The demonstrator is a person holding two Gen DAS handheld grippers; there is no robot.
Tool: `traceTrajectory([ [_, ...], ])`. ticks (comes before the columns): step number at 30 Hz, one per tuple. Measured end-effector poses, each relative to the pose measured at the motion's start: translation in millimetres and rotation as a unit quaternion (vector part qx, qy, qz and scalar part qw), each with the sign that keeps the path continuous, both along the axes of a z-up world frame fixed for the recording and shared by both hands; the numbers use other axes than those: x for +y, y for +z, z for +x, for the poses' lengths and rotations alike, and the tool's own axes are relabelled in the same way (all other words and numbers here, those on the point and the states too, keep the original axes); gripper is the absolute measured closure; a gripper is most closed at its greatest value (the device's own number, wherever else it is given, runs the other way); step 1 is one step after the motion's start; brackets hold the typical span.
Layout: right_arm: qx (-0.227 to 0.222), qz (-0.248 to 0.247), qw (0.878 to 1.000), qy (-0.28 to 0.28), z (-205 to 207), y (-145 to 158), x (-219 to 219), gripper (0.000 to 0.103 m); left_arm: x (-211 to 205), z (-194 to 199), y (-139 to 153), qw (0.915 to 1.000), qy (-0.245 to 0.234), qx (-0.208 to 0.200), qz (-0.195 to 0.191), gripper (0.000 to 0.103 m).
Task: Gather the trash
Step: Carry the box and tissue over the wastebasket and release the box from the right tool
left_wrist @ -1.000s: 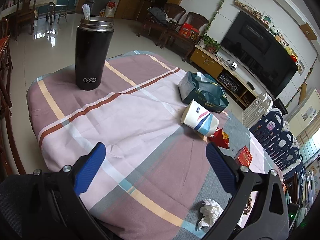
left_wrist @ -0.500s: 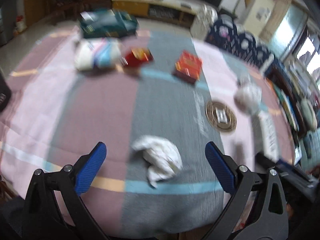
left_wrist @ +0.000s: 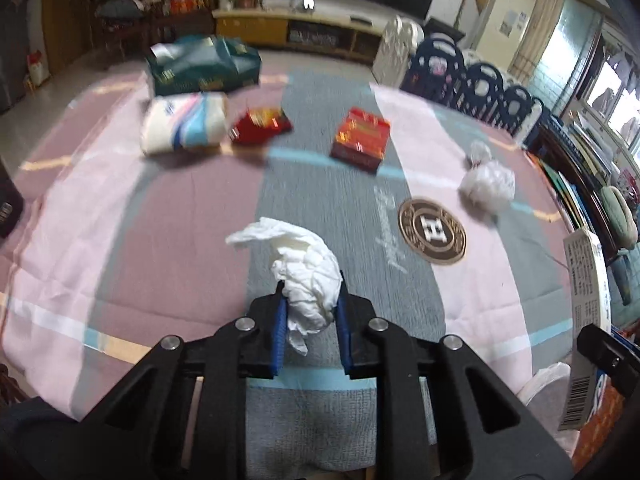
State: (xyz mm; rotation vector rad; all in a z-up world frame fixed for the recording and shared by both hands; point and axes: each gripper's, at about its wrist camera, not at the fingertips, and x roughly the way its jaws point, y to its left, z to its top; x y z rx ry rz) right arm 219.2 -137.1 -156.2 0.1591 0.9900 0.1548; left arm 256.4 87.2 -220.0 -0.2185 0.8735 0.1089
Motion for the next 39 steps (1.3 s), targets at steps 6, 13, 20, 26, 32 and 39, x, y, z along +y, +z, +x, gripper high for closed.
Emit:
traceTrajectory([
  [6,-0.025,0.001,1.0,-0.003,-16,21,-14,0.064,-12,-34,35,0.9991,0.003,-0.035,0.023,0.082],
  [13,-0.053,-0.003,0.999,-0.008,-42,46,-31,0.064,-35,-78,79,0.9968,-0.021,-0.071,0.031,0.082],
  [20,-0.079,-0.015,0.997,-0.016,-76,71,-56,0.064,-60,-116,122,0.9923,-0.045,-0.11,0.035,0.082],
  [26,-0.093,-0.023,0.995,-0.028,-106,83,-85,0.064,-91,-146,146,0.9875,-0.079,-0.131,0.039,0.082],
  [32,-0.063,-0.043,0.996,-0.048,-126,62,-114,0.064,-145,-159,130,0.9799,-0.159,-0.11,0.049,0.082],
  [39,-0.044,-0.03,0.996,-0.078,-130,53,-142,0.064,-185,-162,108,0.9669,-0.232,-0.088,0.061,0.082],
])
